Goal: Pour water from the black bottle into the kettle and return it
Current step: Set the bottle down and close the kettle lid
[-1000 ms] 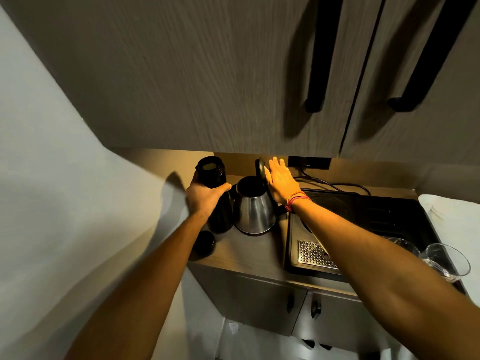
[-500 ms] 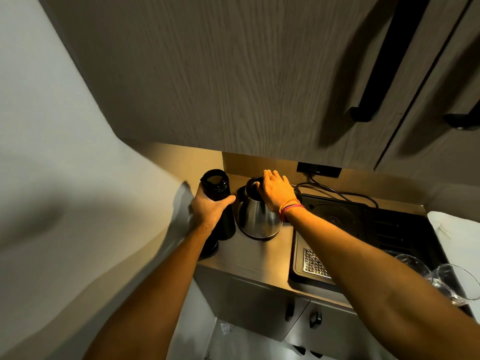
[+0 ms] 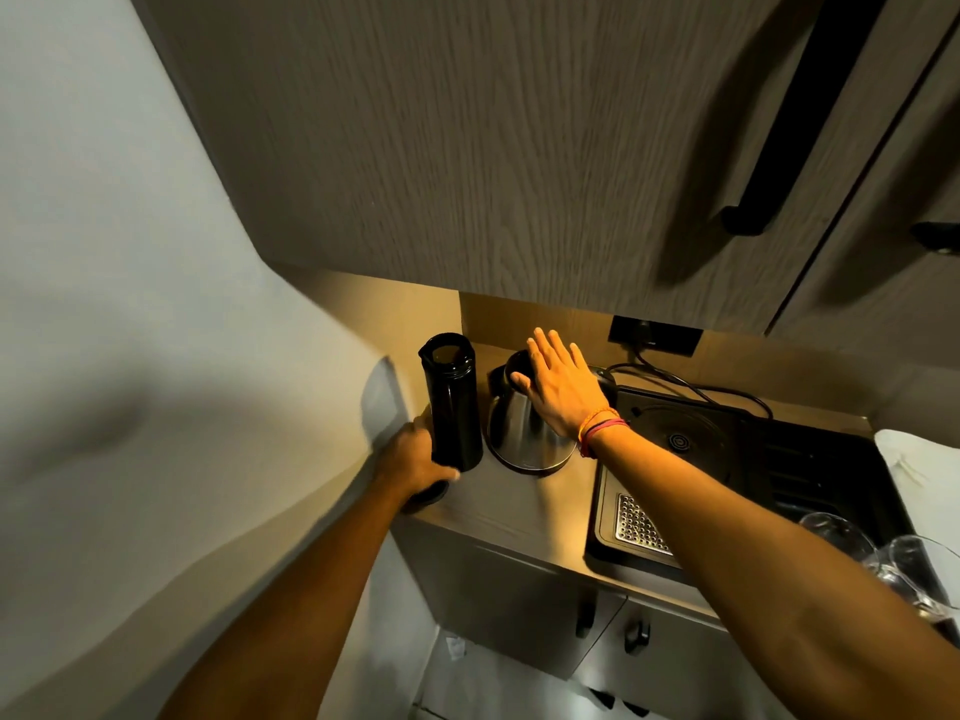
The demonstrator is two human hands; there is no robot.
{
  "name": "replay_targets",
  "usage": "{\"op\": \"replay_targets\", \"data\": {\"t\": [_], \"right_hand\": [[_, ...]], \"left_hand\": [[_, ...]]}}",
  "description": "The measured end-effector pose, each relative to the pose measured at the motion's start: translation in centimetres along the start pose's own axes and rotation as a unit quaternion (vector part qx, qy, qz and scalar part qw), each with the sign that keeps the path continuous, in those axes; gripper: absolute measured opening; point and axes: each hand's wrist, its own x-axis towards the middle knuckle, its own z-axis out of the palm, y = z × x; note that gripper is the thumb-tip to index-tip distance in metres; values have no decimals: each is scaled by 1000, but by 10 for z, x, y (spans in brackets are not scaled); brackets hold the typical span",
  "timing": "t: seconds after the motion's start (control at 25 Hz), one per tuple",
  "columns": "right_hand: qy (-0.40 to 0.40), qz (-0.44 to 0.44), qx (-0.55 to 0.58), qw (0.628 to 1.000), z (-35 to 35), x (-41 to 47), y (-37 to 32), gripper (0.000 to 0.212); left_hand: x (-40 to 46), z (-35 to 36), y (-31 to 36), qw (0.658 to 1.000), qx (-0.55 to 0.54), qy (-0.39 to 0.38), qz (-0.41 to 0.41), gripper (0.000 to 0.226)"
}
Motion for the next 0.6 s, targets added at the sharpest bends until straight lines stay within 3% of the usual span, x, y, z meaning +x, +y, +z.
{"op": "replay_targets", "data": {"t": [0.08,0.2,0.32,0.44,0.6], "right_hand": [[9,-22,-10,1000,2,-2,-2,76],[6,-41,-12,999,5,-3,-5,77],[8,-41,-6,999,3,-2,-6,76],[10,-44,5,999,-5,-2,-9,76],[4,-44,11,999,-13,1,-16,73]], "left_hand": [[-11,13,-9,991,130,-28,11,73],[-19,17,-13,987,156,15,25,60],[-26,-6,-14,983,86,159,33,59],[-34,-35,-10,942,25,313,122,55],[-30,-84,20,908,24,388,159,62]]}}
